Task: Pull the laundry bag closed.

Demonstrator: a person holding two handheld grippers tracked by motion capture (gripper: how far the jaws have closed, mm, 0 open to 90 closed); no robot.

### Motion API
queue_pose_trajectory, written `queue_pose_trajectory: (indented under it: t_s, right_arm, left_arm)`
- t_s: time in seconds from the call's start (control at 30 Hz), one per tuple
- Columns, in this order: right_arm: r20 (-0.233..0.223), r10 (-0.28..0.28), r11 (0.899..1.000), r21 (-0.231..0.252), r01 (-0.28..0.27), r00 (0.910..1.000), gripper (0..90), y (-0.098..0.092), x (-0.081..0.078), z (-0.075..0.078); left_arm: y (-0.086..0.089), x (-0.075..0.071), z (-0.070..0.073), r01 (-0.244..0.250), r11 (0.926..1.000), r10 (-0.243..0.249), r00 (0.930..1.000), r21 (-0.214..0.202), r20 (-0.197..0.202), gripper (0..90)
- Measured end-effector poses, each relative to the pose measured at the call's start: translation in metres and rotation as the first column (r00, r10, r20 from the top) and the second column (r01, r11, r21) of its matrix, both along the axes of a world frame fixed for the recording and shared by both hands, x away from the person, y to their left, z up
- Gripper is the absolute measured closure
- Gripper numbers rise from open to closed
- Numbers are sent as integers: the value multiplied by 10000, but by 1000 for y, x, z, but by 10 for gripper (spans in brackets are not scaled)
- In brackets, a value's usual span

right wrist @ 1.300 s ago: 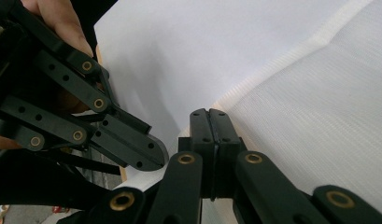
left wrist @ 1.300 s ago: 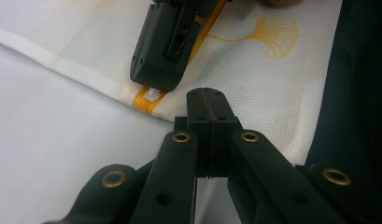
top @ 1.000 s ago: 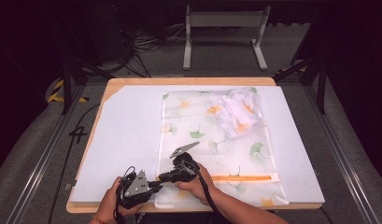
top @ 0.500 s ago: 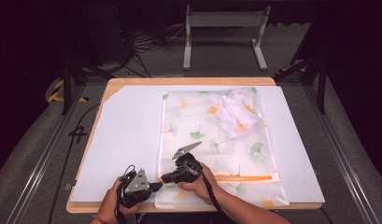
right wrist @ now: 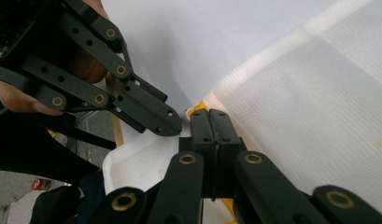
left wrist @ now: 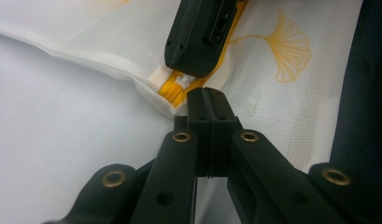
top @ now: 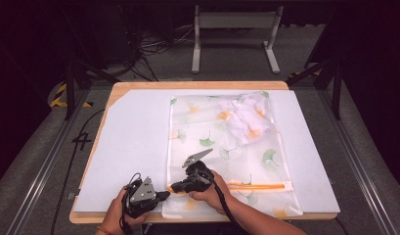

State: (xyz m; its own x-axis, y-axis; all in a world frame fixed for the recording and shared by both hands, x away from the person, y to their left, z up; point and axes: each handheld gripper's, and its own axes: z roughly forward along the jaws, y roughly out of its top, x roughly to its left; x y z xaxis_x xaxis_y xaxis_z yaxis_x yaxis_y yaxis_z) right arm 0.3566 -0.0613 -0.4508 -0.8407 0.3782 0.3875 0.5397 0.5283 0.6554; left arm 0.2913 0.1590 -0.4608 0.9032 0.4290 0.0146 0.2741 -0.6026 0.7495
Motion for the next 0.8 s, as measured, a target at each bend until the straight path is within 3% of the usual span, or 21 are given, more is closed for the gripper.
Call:
queue_pose_trajectory:
  t_s: [0.8]
  right_arm:
    - [-78, 48, 9999, -90, -49, 10000, 900, -10, 0, 0]
  left_arm:
    - [1, 1, 0, 4, 10000, -4, 10000, -81, -70, 900]
